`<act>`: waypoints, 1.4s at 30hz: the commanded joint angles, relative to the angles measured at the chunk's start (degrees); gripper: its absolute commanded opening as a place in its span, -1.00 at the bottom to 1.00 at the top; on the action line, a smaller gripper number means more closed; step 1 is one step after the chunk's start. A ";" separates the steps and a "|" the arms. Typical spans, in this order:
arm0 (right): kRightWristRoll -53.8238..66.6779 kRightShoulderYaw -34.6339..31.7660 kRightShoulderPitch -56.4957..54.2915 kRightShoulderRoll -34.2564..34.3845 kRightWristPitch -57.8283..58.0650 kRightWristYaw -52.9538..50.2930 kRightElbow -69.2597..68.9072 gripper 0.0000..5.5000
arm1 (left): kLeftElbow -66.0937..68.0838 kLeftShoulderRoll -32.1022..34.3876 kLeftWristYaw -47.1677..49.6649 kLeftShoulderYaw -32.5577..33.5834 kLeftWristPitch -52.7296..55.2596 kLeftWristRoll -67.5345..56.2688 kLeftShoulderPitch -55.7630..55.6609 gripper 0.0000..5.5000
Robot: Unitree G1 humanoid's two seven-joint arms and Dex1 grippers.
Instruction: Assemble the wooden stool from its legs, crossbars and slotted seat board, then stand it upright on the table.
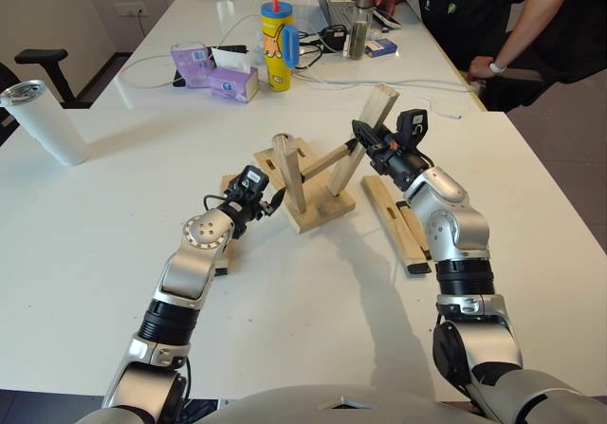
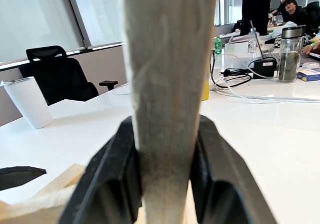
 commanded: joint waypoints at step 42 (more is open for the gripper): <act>2.27 -4.51 -7.76 -0.19 0.35 -1.92 -0.20 -0.10 | 0.30 1.36 2.54 3.61 -0.80 0.71 -3.28 0.29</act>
